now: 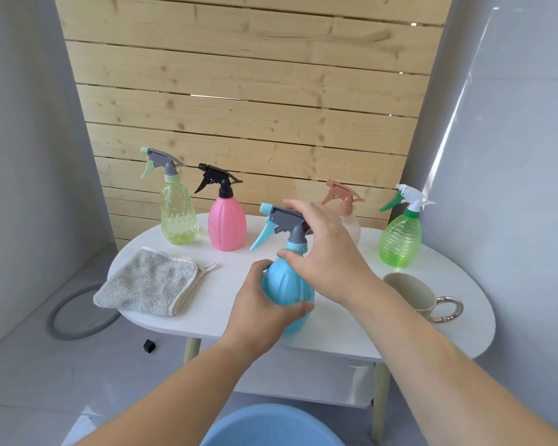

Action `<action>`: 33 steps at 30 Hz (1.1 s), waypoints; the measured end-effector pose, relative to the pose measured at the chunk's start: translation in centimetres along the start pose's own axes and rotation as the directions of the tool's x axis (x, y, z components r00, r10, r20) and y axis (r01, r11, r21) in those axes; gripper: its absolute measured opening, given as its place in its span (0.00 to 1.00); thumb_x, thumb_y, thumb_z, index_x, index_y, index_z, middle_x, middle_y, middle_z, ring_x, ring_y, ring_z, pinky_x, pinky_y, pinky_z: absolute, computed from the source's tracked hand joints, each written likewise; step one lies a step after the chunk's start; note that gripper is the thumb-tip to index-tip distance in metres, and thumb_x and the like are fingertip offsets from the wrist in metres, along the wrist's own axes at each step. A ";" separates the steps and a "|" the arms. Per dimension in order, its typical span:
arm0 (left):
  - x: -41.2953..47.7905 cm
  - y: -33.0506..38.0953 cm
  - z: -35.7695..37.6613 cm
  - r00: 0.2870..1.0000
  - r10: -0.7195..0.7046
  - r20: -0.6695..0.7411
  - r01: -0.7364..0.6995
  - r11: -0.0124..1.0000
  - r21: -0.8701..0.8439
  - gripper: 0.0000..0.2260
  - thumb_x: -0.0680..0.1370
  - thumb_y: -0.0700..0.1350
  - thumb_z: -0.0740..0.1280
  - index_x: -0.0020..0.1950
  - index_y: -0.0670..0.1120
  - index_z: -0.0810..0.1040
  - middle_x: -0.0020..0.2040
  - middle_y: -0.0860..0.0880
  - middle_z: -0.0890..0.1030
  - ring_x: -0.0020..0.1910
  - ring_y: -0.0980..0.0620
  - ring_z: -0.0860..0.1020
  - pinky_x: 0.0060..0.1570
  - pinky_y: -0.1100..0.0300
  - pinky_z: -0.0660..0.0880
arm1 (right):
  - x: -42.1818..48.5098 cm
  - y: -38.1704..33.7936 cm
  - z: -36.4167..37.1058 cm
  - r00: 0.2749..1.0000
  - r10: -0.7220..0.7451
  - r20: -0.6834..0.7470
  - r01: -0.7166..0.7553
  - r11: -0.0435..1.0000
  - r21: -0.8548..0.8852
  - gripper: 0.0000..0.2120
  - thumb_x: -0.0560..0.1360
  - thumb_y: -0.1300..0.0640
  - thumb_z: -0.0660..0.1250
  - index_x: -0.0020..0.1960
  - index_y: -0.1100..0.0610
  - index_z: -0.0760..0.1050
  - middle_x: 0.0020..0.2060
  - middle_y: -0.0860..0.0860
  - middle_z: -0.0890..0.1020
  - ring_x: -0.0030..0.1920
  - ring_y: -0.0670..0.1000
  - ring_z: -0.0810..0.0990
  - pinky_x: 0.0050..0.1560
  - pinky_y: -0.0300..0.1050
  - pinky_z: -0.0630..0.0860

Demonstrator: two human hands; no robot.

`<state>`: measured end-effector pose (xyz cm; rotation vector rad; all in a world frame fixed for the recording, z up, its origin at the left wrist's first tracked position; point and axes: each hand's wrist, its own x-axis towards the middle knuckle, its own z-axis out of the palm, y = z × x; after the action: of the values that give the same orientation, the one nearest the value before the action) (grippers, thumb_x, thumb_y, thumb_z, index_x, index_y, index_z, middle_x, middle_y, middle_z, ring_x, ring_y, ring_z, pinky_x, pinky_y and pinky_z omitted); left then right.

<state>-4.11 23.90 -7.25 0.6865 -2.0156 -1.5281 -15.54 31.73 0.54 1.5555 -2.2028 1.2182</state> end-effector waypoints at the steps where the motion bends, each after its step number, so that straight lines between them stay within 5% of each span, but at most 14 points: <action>1: 0.2 -0.2 0.0 1.000 0.001 -0.007 -0.001 1.000 -0.003 0.33 0.66 0.48 0.83 0.65 0.57 0.70 0.55 0.56 0.80 0.52 0.58 0.81 0.42 0.66 0.79 | 0.0 0.2 0.2 1.000 -0.001 0.014 0.001 1.000 -0.003 0.34 0.68 0.57 0.77 0.71 0.48 0.69 0.58 0.44 0.74 0.60 0.44 0.70 0.63 0.45 0.71; 12: 1.3 -1.2 -0.6 0.999 0.012 -0.041 -0.013 1.000 -0.008 0.32 0.67 0.49 0.83 0.65 0.58 0.71 0.55 0.59 0.80 0.53 0.61 0.79 0.45 0.65 0.76 | 0.4 1.9 1.5 0.989 0.123 0.087 -0.142 0.953 0.266 0.33 0.75 0.64 0.69 0.71 0.36 0.67 0.61 0.48 0.77 0.54 0.48 0.81 0.60 0.48 0.78; 20: 1.6 -1.4 -1.1 0.998 0.052 0.035 -0.053 0.998 0.034 0.30 0.69 0.50 0.82 0.63 0.62 0.68 0.57 0.59 0.78 0.55 0.62 0.78 0.49 0.66 0.77 | 0.4 1.8 1.5 0.982 0.105 0.159 -0.164 0.891 0.423 0.31 0.74 0.72 0.65 0.67 0.42 0.72 0.61 0.47 0.80 0.54 0.49 0.82 0.60 0.43 0.77; 24: 1.9 -2.0 -1.3 0.996 0.047 0.071 -0.049 0.998 0.025 0.34 0.70 0.50 0.80 0.71 0.59 0.67 0.62 0.57 0.77 0.60 0.60 0.76 0.51 0.68 0.75 | 0.2 1.8 1.7 0.986 0.095 0.138 -0.144 0.902 0.407 0.30 0.73 0.73 0.67 0.61 0.39 0.73 0.57 0.44 0.81 0.56 0.49 0.82 0.60 0.44 0.77; 29: 2.0 -2.4 -1.3 0.994 0.021 0.111 -0.024 0.999 0.027 0.45 0.66 0.57 0.76 0.79 0.57 0.59 0.70 0.55 0.73 0.68 0.55 0.74 0.67 0.52 0.76 | 0.2 2.0 2.1 0.983 0.133 0.127 -0.171 0.913 0.371 0.30 0.74 0.70 0.68 0.68 0.43 0.71 0.59 0.49 0.79 0.54 0.47 0.81 0.62 0.44 0.77; 33: 2.0 -2.6 -1.3 0.997 0.038 0.071 -0.043 0.996 0.073 0.43 0.66 0.57 0.79 0.77 0.57 0.63 0.68 0.56 0.75 0.67 0.54 0.74 0.66 0.52 0.75 | 0.1 1.8 2.3 0.981 0.151 0.124 -0.183 0.929 0.323 0.31 0.75 0.68 0.68 0.71 0.44 0.69 0.58 0.48 0.78 0.52 0.46 0.81 0.60 0.41 0.76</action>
<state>-4.54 21.01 -9.31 0.6249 -2.1339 -1.4788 -16.50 30.26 -1.82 1.5969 -2.3252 1.6758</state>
